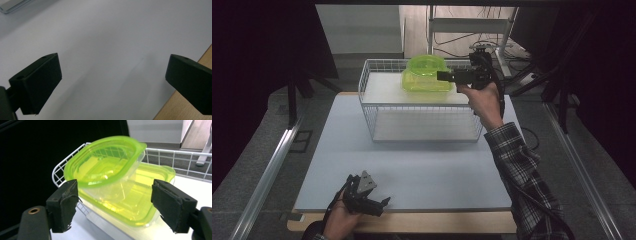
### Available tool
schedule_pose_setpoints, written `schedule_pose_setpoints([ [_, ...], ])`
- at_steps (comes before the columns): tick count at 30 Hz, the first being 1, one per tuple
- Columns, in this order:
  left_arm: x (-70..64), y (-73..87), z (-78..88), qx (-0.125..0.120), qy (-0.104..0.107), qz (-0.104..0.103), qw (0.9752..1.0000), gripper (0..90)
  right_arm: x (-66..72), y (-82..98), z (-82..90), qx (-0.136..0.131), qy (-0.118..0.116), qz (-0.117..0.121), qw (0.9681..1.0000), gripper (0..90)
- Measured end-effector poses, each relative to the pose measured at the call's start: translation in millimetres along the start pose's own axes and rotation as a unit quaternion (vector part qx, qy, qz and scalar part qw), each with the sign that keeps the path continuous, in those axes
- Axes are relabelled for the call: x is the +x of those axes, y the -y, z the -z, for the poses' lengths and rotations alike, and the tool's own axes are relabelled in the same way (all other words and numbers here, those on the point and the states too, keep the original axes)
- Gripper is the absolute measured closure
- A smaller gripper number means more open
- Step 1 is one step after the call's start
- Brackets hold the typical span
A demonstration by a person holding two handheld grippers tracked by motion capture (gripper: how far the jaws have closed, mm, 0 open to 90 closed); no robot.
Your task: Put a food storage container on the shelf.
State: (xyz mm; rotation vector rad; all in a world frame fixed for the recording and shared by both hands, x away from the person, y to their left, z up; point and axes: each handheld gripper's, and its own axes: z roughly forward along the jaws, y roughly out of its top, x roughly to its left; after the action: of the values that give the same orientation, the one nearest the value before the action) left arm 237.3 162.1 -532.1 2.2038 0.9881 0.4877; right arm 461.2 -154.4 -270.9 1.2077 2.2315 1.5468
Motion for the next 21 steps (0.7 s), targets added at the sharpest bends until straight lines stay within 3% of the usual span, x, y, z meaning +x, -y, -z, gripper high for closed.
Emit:
schedule_pose_setpoints([
  [12,0.2,-0.1,0.3,-0.002,0.002,0.000,1.0000,0.3,1.8,26.6,9.7,0.006,-0.016,0.030,0.9994,16.0],
  [21,-0.1,0.3,0.0,-0.008,-0.002,-0.003,1.0000,0.0,5.1,56.3,12.6,0.017,-0.015,0.064,0.9977,10.8],
])
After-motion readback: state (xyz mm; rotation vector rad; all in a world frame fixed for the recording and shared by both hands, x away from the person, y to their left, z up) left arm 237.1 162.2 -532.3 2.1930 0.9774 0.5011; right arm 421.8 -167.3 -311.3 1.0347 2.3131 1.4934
